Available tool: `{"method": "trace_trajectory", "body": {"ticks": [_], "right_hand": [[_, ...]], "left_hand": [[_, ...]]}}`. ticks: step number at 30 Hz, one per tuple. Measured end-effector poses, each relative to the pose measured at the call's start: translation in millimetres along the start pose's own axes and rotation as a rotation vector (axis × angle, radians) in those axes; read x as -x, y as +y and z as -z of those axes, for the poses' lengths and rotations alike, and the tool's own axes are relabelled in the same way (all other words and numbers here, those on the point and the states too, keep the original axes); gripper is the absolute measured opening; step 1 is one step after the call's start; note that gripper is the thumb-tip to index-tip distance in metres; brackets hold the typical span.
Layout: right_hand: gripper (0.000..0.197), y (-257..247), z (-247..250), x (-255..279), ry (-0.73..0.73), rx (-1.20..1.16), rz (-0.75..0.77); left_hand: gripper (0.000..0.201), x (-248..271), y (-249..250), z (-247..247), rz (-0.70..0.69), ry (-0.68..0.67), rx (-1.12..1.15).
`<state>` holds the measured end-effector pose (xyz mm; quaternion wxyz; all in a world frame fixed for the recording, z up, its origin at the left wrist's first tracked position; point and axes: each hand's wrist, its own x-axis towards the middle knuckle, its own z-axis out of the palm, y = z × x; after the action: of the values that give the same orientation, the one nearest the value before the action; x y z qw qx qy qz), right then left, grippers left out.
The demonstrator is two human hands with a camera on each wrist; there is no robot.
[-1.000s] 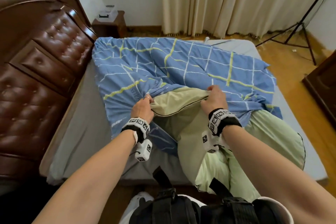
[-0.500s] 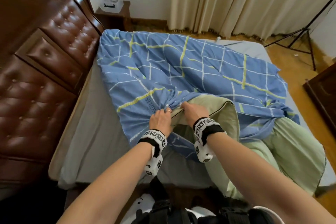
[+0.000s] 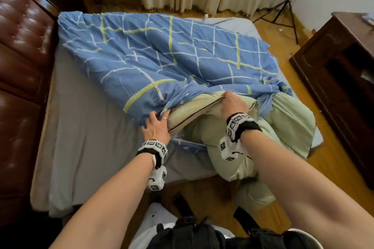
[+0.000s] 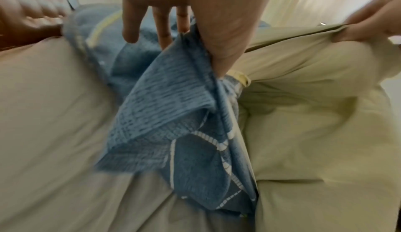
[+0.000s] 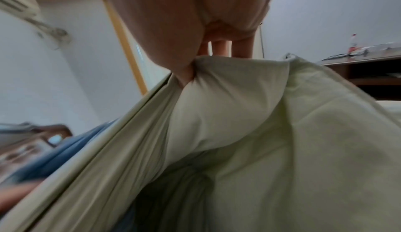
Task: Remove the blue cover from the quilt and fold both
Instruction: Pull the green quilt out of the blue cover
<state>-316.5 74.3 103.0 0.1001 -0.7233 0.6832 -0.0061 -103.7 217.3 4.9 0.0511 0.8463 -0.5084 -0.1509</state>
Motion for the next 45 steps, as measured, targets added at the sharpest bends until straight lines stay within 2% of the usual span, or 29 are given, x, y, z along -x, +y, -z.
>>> {"method": "trace_trajectory", "body": {"ticks": [3,6,9,11,14,17,19,22,24,26,28,30,32,34,36,37,38,40,41,44,45], "right_hand": [[0.030,52,50,-19,0.105,-0.141,-0.163],[0.029,99,73,-19,0.074,-0.181,-0.097],[0.028,133,40,7,0.015,-0.244,-0.144],[0.027,169,14,32,-0.030,-0.294,-0.211],[0.028,214,-13,53,-0.087,-0.360,-0.321],[0.025,224,-23,63,-0.061,-0.397,-0.364],[0.027,209,-31,68,-0.035,-0.385,-0.262],[0.051,167,-47,81,-0.026,-0.337,0.078],[0.058,134,-50,92,-0.141,-0.304,0.266],[0.070,109,-55,98,-0.285,-0.242,0.327],[0.088,90,-62,99,-0.366,-0.227,0.301],[0.104,67,-72,99,-0.502,-0.362,0.295],[0.107,29,-79,102,-0.640,-0.500,0.327],[0.086,-19,-84,106,-0.632,-0.461,0.358],[0.045,-62,-96,107,-0.513,-0.392,0.354],[0.031,-79,-101,107,-0.457,-0.374,0.334],[0.026,-90,-106,106,-0.414,-0.385,0.293],[0.032,-101,-106,107,-0.341,-0.475,0.140],[0.033,-103,-102,109,-0.284,-0.530,0.051],[0.037,-99,-90,114,-0.137,-0.596,-0.176],[0.039,-99,-89,115,-0.122,-0.574,-0.232]], "left_hand": [[0.090,23,-11,-10,-0.002,-0.095,-0.012],[0.083,43,19,-14,-0.008,-0.107,0.108],[0.083,41,60,-13,0.109,-0.027,0.369],[0.082,49,73,-14,0.095,0.011,0.464],[0.075,70,69,-17,-0.044,-0.013,0.369],[0.071,89,62,-16,-0.037,0.058,0.237],[0.071,96,64,-8,-0.010,0.074,0.226],[0.067,94,66,5,-0.023,0.050,0.192],[0.068,87,64,10,-0.049,0.017,0.173],[0.069,80,59,14,-0.091,-0.029,0.175],[0.073,74,54,19,-0.150,-0.071,0.206],[0.080,67,43,23,-0.229,-0.134,0.224],[0.085,59,27,27,-0.311,-0.204,0.220],[0.088,52,5,31,-0.393,-0.243,0.191],[0.095,46,-24,38,-0.445,-0.238,0.260],[0.099,41,-41,41,-0.435,-0.229,0.332],[0.103,34,-63,43,-0.404,-0.228,0.370],[0.105,23,-105,43,-0.343,-0.267,0.286],[0.098,18,-124,41,-0.316,-0.323,0.185],[0.038,17,-164,41,-0.189,-0.482,-0.116],[0.029,17,-175,40,-0.129,-0.501,-0.173]]}}
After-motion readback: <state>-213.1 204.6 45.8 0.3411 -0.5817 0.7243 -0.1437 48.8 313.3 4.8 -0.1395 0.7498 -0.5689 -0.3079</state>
